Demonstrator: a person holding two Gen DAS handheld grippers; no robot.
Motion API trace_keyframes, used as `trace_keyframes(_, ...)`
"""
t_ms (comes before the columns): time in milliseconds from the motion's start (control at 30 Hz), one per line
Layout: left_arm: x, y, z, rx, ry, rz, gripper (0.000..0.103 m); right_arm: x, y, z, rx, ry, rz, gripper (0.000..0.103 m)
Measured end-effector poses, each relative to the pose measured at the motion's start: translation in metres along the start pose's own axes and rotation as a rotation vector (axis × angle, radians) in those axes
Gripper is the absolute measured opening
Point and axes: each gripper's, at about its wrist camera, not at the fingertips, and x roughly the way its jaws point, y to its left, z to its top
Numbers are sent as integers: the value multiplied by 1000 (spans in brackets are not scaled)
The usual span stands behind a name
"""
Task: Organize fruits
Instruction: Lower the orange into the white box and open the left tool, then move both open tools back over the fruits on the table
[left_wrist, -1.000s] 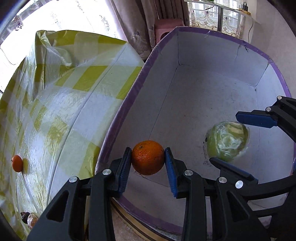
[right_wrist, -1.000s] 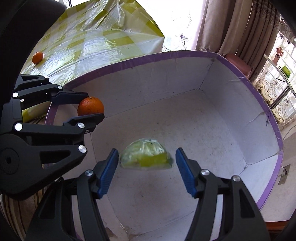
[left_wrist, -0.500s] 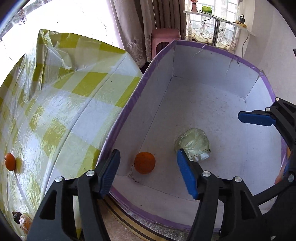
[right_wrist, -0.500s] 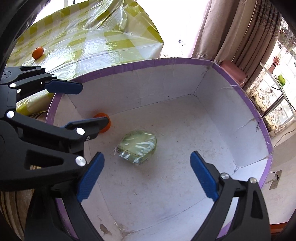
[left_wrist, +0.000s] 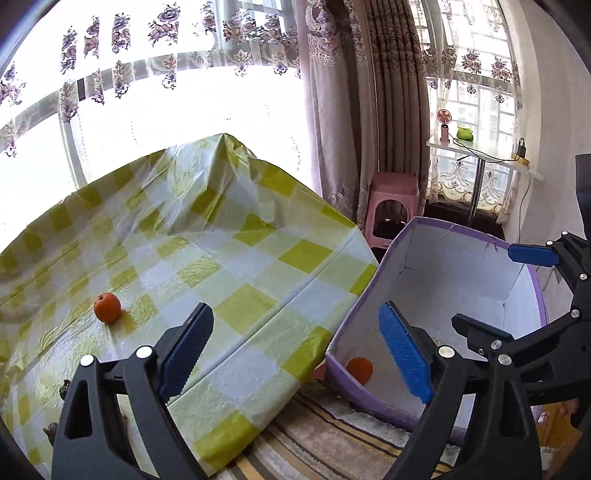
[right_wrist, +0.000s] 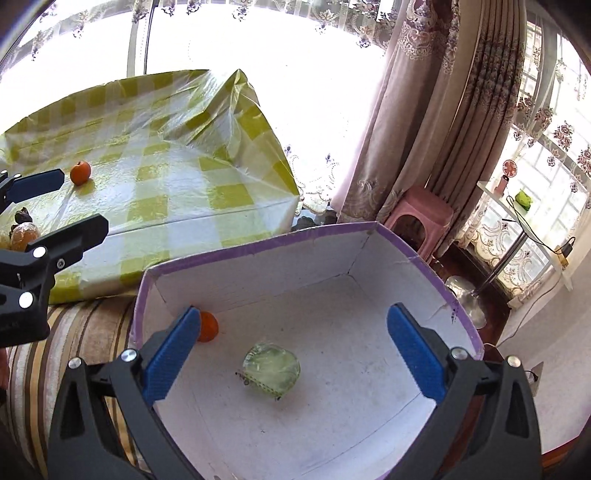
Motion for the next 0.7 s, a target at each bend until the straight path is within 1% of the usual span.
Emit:
trace_keyframes(67,-13,15,-7,-24,3,36,88,-6,6,5,46,-9,118,101)
trace_keyframes(133,-28,32,-16,-54,6,63,88,-13,21,10,41,-28,165,101)
trace_keyframes(233,-50,58,-30,-114,-5,121,88,-17,49,15,11,-31,240,101)
trace_keyframes(300,-65,74,-39,-146,-13,151,88,-18,70,16,-26,-30,261,101)
trace_keyframes(433,-95,107,-62,-212,-15,218,88,-24,107,14,-70,-32,340,101)
trace_keyframes(500,-108,125,-75,-266,-7,249,88,-24,124,14,-84,-16,388,101)
trace_keyframes(567,-126,142,-91,-325,-5,264,88,-26,139,12,-100,-12,412,101)
trace_keyframes(700,-159,172,-123,-398,16,326,80,-28,169,8,-141,5,466,101)
